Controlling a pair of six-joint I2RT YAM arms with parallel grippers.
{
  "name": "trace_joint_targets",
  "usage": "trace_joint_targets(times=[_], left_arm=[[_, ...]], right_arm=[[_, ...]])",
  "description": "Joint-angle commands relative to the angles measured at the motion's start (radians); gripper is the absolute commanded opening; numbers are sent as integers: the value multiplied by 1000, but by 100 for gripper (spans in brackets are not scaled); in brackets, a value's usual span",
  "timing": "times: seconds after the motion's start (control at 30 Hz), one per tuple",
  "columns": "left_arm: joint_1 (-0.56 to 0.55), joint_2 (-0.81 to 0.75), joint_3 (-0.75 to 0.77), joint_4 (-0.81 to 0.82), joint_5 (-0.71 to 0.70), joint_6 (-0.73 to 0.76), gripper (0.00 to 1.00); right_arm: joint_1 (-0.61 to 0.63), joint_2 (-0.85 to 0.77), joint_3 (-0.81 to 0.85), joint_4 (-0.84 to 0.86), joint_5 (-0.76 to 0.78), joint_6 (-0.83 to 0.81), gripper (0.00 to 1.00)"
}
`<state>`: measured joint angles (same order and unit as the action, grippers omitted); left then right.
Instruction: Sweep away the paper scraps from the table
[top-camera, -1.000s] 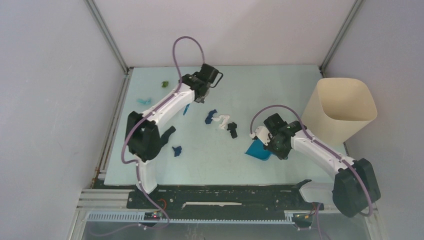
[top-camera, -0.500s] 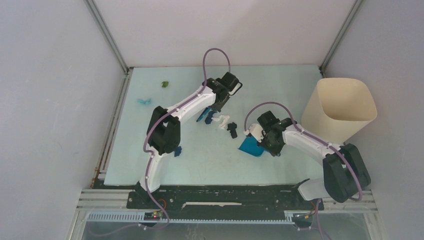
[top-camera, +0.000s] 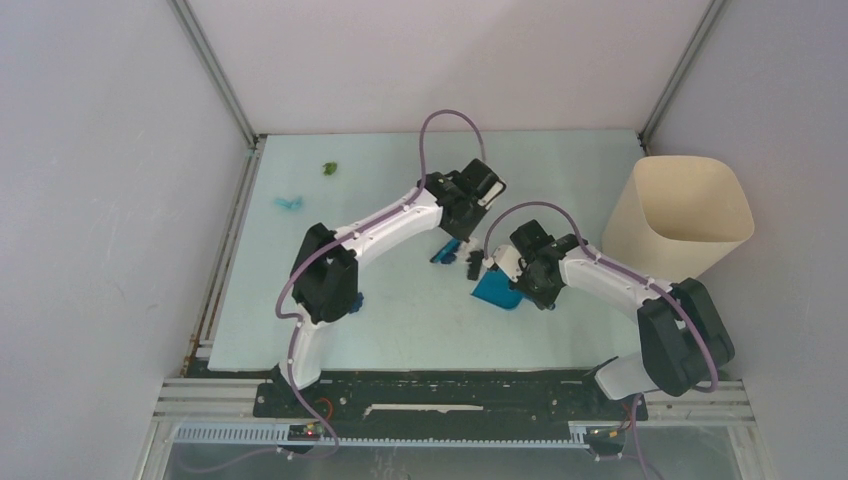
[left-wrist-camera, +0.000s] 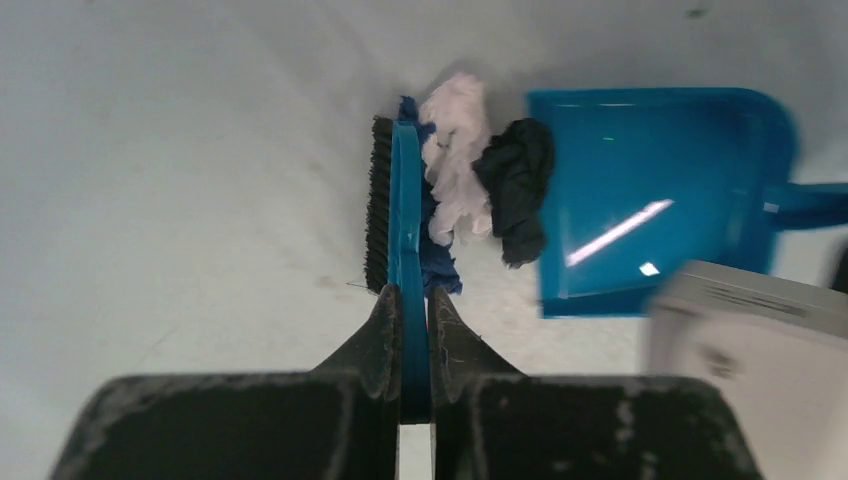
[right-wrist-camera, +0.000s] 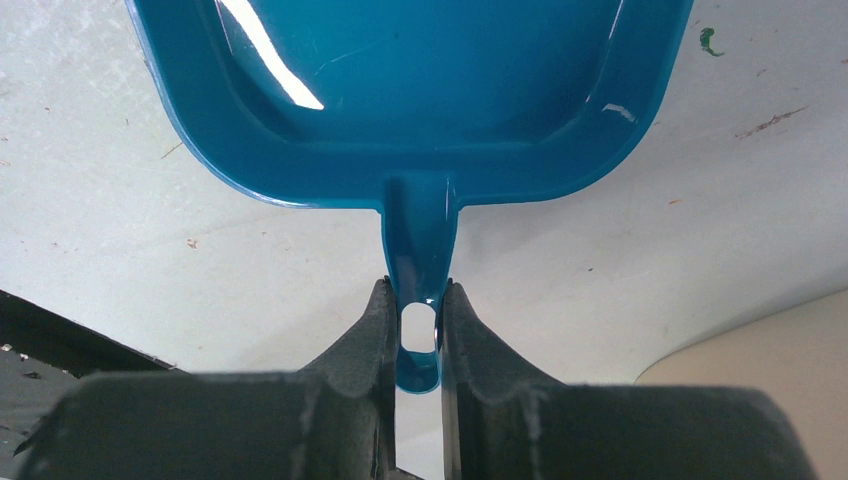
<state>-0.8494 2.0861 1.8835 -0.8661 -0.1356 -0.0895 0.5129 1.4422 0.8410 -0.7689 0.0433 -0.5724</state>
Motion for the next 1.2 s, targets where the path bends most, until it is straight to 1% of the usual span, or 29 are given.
trace_joint_targets(times=[0.0,0.17,0.27,0.37,0.47,0.6,0.67,0.8,0.93,1.03,1.17], left_arm=[[-56,-55,7,24,147,-93,0],[-73,-100,19,24,196,-124,0],[-73,-161,6,22,158,-124,0],[-62,-224,-11,19,153,-130,0],[-41,-290,-44,26,163,-144,0],[4,-385,-125,58,189,-157,0],[27,-429,-159,61,149,-146,0],[73,-489,-206,27,5,-86,0],[114,-454,-210,8,-57,-52,0],[116,-380,-186,34,-24,-50,0],[112,-213,-48,39,-21,-48,0]], right_arm=[[10,8,27,19,-7,20,12],[6,3,17,30,-9,25,12],[2,-3,4,41,-13,25,12],[-2,-6,-8,51,-13,27,12],[-11,-13,-17,60,-15,27,12],[-21,-28,-25,66,-27,28,12],[-23,-36,-29,69,-32,28,12],[-21,-34,-31,70,-33,26,12],[-16,-15,-34,73,-19,24,12],[-6,-6,-36,81,4,22,12],[-1,-7,-39,88,18,22,12]])
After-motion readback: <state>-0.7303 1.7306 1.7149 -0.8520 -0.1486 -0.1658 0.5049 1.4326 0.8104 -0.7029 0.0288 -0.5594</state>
